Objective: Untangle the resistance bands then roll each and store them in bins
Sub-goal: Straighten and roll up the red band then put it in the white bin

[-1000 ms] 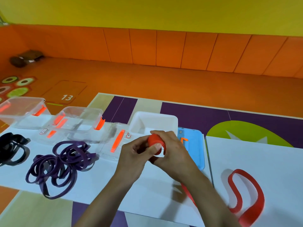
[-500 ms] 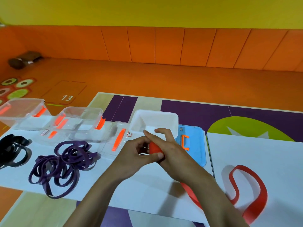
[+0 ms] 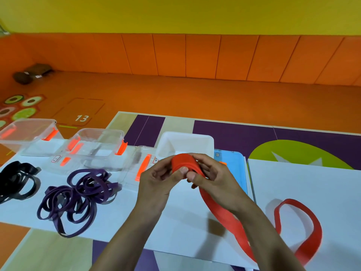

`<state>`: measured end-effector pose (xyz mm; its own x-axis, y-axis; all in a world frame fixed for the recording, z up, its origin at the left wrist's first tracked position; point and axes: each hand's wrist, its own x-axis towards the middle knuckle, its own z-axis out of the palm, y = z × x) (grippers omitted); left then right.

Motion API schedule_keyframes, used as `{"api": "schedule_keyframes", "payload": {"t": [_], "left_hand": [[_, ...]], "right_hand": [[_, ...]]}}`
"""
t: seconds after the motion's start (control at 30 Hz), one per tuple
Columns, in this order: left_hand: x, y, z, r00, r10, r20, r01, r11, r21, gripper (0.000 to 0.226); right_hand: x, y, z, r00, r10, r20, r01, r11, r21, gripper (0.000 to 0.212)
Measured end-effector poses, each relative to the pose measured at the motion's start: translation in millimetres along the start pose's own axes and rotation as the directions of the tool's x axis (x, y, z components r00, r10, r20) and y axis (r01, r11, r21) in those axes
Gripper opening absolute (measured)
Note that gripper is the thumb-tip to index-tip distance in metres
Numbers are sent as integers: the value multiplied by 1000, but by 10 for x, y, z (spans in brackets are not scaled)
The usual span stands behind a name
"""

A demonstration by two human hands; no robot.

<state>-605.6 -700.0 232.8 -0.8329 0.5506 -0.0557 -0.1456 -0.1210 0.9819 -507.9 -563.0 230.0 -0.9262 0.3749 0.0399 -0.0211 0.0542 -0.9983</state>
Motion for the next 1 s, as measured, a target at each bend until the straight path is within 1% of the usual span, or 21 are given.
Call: {"api": "schedule_keyframes", "payload": {"t": [0.07, 0.17, 0.23, 0.3, 0.37, 0.4, 0.43, 0.5, 0.53, 0.57, 0.6, 0.67, 0.77, 0.83, 0.9, 1.0], "left_hand": [[-13, -17, 25, 1000, -13, -18, 13, 1000, -25, 41], [-51, 0, 61, 1000, -30, 10, 30, 999, -18, 40], [-74, 15, 73, 997, -50, 51, 50, 999, 17, 33], [-68, 26, 13, 991, -82, 108, 74, 994, 74, 33], [-33, 97, -109, 970, -134, 201, 99, 980, 174, 41], [-3, 160, -170, 953, -159, 257, 89, 961, 263, 41], [26, 230, -224, 933, -179, 312, 51, 924, 378, 38], [85, 365, -308, 890, -232, 392, -42, 815, 578, 34], [104, 418, -339, 873, -252, 418, -76, 775, 627, 34], [117, 453, -357, 866, -253, 432, -100, 758, 645, 36], [117, 467, -369, 869, -231, 437, -118, 761, 637, 37], [78, 442, -364, 887, -165, 432, -118, 822, 557, 37], [-15, 301, -292, 920, -84, 383, -64, 932, 358, 40], [-51, 198, -223, 943, -54, 329, -27, 972, 236, 41], [-71, 149, -158, 959, -38, 281, -4, 989, 146, 40], [-92, 139, -111, 973, -16, 229, -8, 995, 103, 39]], "right_hand": [[16, -8, 20, 999, -24, -43, 25, 999, 29, 36], [-7, -6, -8, 998, -18, -59, 23, 996, 85, 34], [-32, -12, -59, 998, -3, -59, 6, 999, 45, 34], [-47, -44, -96, 999, 5, -46, -7, 999, -45, 32], [-59, -70, -140, 1000, 8, -13, -10, 991, -137, 30], [-66, -95, -164, 1000, 20, 9, -18, 984, -180, 29], [-76, -120, -189, 999, 37, 32, -28, 972, -231, 29], [-88, -157, -208, 995, 61, 82, -29, 938, -345, 34], [-95, -168, -196, 993, 66, 94, -26, 927, -375, 36], [-101, -179, -175, 994, 63, 88, -26, 928, -372, 38], [-109, -185, -153, 996, 54, 71, -27, 942, -335, 39], [-126, -182, -121, 1000, 17, 26, -12, 980, -198, 42], [-147, -150, -111, 999, -42, -23, 40, 997, -60, 49], [-162, -122, -103, 998, -50, -31, 50, 999, 2, 52], [-160, -108, -82, 997, -52, -59, 52, 999, 7, 49], [-122, -84, -27, 990, -58, -132, 52, 998, -47, 44]]}}
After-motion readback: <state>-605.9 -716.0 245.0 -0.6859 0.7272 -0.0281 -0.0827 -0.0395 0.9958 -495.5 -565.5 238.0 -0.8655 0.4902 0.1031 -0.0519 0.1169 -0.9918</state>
